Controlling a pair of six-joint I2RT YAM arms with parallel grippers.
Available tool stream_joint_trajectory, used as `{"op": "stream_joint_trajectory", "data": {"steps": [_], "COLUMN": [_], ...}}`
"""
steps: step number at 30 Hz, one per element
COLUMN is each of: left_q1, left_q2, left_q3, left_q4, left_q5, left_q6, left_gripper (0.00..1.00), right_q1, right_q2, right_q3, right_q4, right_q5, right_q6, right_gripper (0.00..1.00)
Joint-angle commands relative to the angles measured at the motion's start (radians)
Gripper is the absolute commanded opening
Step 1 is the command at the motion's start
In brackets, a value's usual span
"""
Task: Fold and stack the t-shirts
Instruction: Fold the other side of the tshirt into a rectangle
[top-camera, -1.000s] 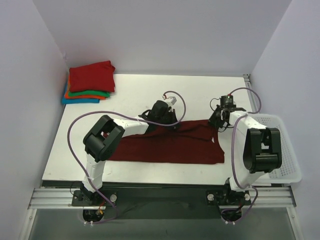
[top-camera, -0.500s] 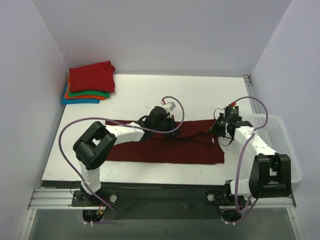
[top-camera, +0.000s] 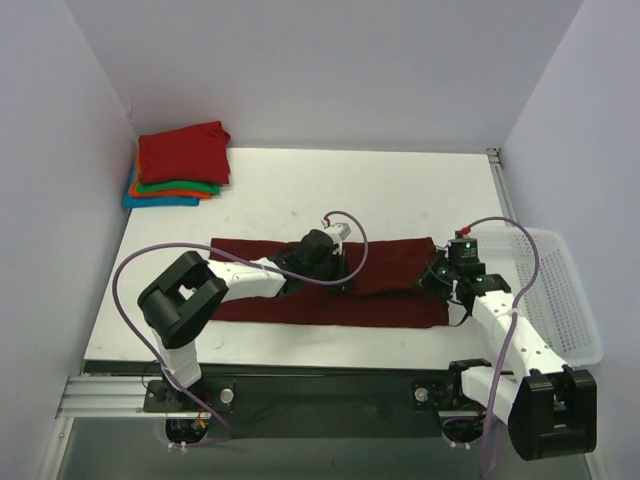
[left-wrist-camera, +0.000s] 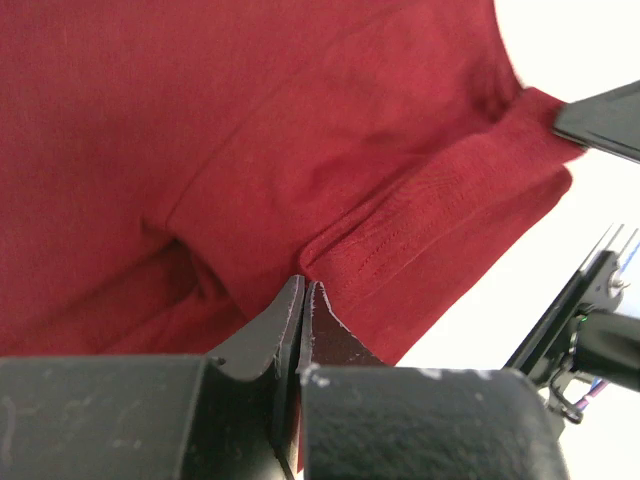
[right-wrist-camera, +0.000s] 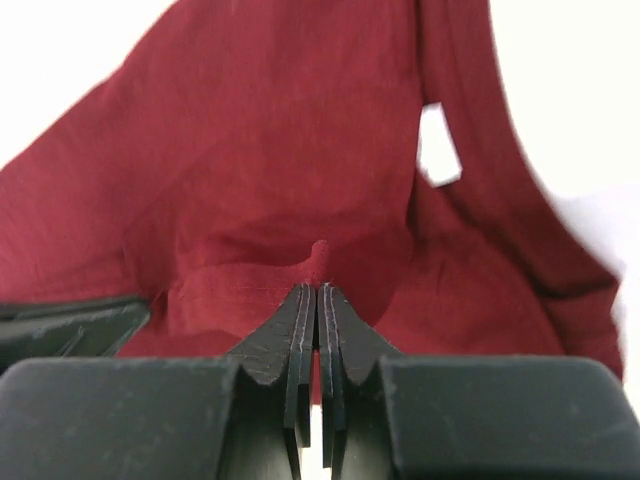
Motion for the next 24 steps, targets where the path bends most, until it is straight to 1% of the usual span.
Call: {"op": "stream_joint_trajectory", "data": {"steps": [1,3,4,5,8,12,13,14,15,16,17,18,20,21,24], "left_q1": [-0.011,-0.014,-0.014,-0.014,-0.014,-0.017,-0.017,-0.018,-0.017,-0.018,-0.019,-0.019,-0.017,-0.017,-0.017], "left_q2": [-0.061,-0.070,-0.079,-0.086,-0.095,-0.087,-0.086,-0.084,-0.086,-0.087,-0.090,-0.093,-0.106,-0.113,-0.153], "left_q3": [-0.025,-0.039,-0.044,-0.053,-0.062,-0.062,-0.064,-0.064,-0.068,-0.073,-0.077,-0.082,-0.091,-0.099,-0.103], "left_q4": [0.015,0.014,0.011,0.009,0.006,0.006,0.006,0.005,0.003,0.005,0.003,0.003,0.005,0.006,0.002], "left_q5": [-0.029,-0.044,-0.052,-0.061,-0.084,-0.065,-0.065,-0.064,-0.064,-0.067,-0.072,-0.073,-0.079,-0.079,-0.081], "left_q6": [-0.018,-0.021,-0.023,-0.023,-0.024,-0.018,-0.017,-0.017,-0.017,-0.017,-0.017,-0.018,-0.018,-0.020,-0.021], "left_gripper": [0.00,0.00,0.00,0.00,0.00,0.00,0.00,0.01,0.03,0.06,0.10,0.13,0.21,0.34,0.36], "right_q1": [0.040,0.055,0.066,0.070,0.087,0.092,0.092,0.092,0.092,0.092,0.092,0.092,0.092,0.093,0.092], "right_q2": [-0.049,-0.065,-0.071,-0.080,-0.095,-0.125,-0.132,-0.147,-0.157,-0.167,-0.190,-0.204,-0.237,-0.246,-0.267], "right_q3": [-0.026,-0.045,-0.052,-0.063,-0.086,-0.111,-0.120,-0.126,-0.131,-0.143,-0.149,-0.151,-0.152,-0.149,-0.131], "right_q4": [-0.053,-0.059,-0.059,-0.059,-0.058,-0.075,-0.079,-0.088,-0.093,-0.096,-0.111,-0.115,-0.137,-0.145,-0.162], "right_q5": [0.018,0.034,0.040,0.042,0.049,0.058,0.057,0.055,0.052,0.051,0.052,0.051,0.042,0.040,0.045], "right_q6": [0.028,0.032,0.037,0.040,0.049,0.054,0.054,0.055,0.055,0.055,0.060,0.060,0.063,0.065,0.057], "right_gripper": [0.00,0.01,0.05,0.06,0.06,0.06,0.06,0.09,0.14,0.23,0.27,0.34,0.38,0.39,0.39]}}
